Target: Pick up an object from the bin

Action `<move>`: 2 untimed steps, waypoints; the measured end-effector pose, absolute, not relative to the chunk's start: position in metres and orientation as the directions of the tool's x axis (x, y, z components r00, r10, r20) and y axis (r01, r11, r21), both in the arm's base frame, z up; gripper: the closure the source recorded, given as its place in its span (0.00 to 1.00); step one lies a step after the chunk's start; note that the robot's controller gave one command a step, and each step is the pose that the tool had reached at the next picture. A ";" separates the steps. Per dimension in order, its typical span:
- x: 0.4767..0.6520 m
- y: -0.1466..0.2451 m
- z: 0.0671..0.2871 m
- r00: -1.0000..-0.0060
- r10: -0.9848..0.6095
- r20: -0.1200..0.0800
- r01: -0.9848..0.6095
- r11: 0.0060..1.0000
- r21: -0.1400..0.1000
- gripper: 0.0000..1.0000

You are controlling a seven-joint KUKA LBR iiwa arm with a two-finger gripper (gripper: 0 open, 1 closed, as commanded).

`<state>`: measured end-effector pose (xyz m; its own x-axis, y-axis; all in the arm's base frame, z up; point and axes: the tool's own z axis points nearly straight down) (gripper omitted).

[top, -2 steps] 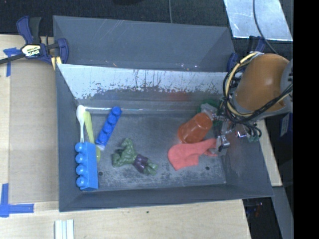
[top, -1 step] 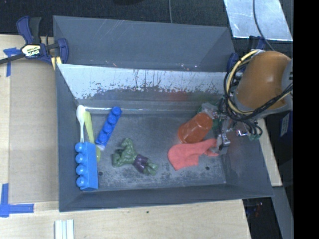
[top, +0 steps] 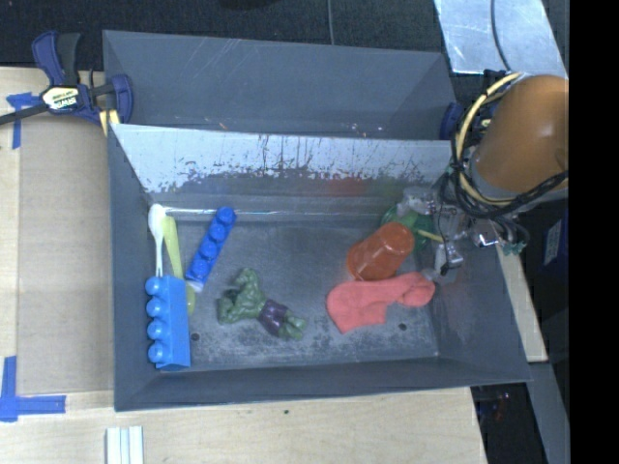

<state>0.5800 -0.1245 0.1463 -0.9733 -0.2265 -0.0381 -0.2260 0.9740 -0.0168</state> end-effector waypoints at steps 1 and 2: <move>0.567 -0.119 0.102 -0.999 -0.043 -0.033 -0.042 0.999 -0.008 0.00; 0.568 -0.066 0.092 -0.993 -0.107 -0.049 -0.107 0.994 -0.016 1.00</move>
Offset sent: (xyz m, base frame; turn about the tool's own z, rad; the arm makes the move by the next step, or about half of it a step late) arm -0.0132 0.0588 -0.0549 0.1218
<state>0.5675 -0.0660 0.0918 -0.9930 -0.1072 -0.0488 -0.1065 0.9942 -0.0161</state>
